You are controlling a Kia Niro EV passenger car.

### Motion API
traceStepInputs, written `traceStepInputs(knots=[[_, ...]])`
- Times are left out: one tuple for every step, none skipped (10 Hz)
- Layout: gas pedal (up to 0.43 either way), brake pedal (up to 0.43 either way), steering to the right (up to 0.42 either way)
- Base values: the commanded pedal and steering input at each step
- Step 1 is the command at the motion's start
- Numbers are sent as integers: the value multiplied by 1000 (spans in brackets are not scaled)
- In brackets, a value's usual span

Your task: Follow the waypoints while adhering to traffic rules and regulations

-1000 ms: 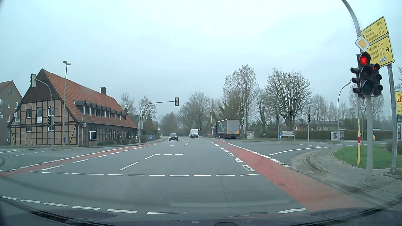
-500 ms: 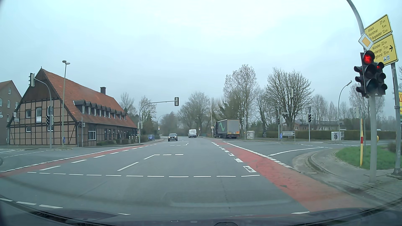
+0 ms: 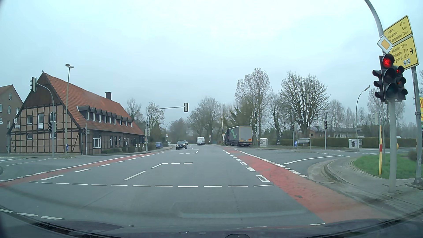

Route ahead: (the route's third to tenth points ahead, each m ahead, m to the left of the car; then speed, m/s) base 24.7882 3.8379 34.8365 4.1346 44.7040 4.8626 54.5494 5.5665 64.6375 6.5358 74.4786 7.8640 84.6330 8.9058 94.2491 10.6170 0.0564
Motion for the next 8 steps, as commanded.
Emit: traceStepInputs(knots=[[0, 366, -1], [0, 341, -1], [0, 140, -1], [0, 0, -1], [0, 0, -1], [0, 0, -1], [0, 0, -1], [0, 85, -1]])
